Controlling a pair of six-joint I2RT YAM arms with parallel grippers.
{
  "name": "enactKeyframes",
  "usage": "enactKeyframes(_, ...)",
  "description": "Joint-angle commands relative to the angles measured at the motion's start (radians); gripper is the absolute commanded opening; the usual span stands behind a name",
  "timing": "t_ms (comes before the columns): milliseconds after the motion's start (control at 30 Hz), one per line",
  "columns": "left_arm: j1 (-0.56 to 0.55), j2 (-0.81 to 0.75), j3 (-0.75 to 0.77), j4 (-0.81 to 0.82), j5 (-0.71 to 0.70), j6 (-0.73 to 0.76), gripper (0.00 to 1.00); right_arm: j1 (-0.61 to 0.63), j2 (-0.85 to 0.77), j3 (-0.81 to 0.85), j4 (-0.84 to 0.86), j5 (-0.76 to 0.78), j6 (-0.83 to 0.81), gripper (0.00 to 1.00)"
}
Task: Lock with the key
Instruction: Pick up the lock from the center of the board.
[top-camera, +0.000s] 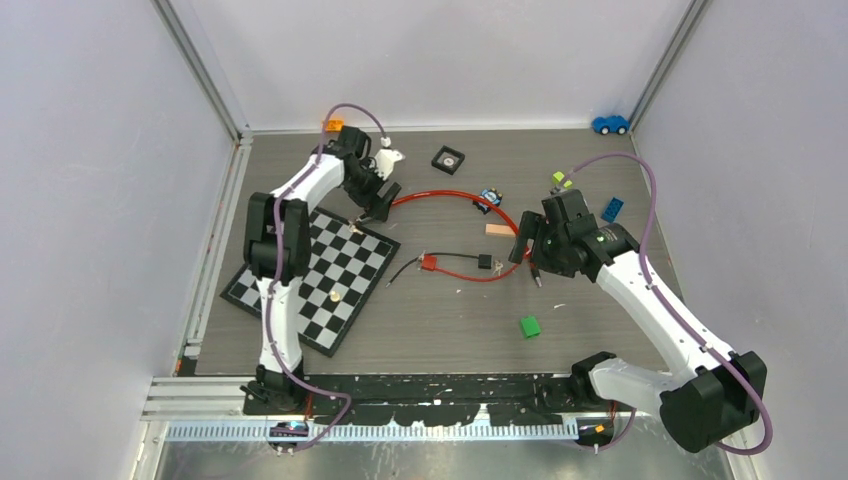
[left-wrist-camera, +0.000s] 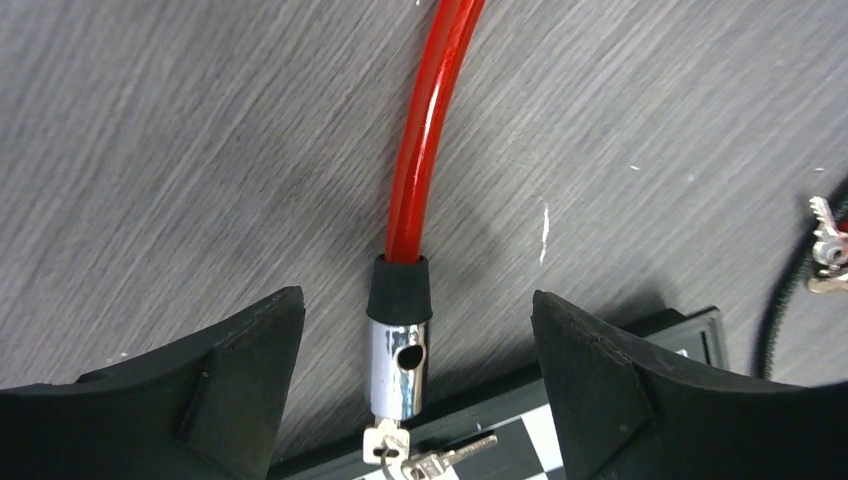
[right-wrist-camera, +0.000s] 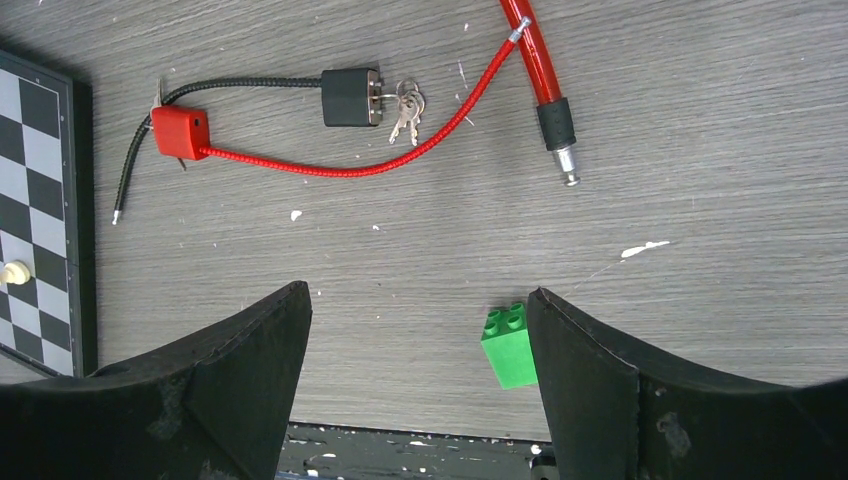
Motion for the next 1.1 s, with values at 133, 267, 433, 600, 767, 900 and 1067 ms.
enactKeyframes(133, -0.037, 0.102, 0.119, -0.021, -0.104, 0.004, 0.77, 0.000, -0.003, 0.003, -0.002, 0.008, -0.006, 0.84)
enactKeyframes(267, -0.061, 0.162, 0.184, -0.062, -0.169, 0.009, 0.69, 0.000, -0.006, -0.005, -0.006, 0.009, 0.003, 0.84)
enactKeyframes(433, -0.086, 0.178, 0.152, -0.063, -0.213, 0.042, 0.61, 0.000, -0.012, -0.004, -0.006, 0.015, 0.010, 0.84)
enactKeyframes(600, -0.096, 0.178, 0.142, -0.075, -0.235, 0.045, 0.40, 0.000, -0.013, -0.003, -0.008, 0.016, 0.012, 0.84)
enactKeyframes(767, -0.097, 0.175, 0.159, -0.095, -0.259, 0.006, 0.08, -0.001, -0.023, -0.010, -0.012, 0.015, 0.012, 0.84)
enactKeyframes(900, -0.104, 0.135, 0.230, -0.118, -0.203, -0.099, 0.09, 0.000, -0.038, -0.008, -0.030, 0.055, 0.002, 0.84)
enactKeyframes(1067, -0.142, 0.061, 0.274, -0.111, -0.243, -0.149, 0.21, 0.000, -0.055, 0.008, -0.042, 0.081, 0.006, 0.84)
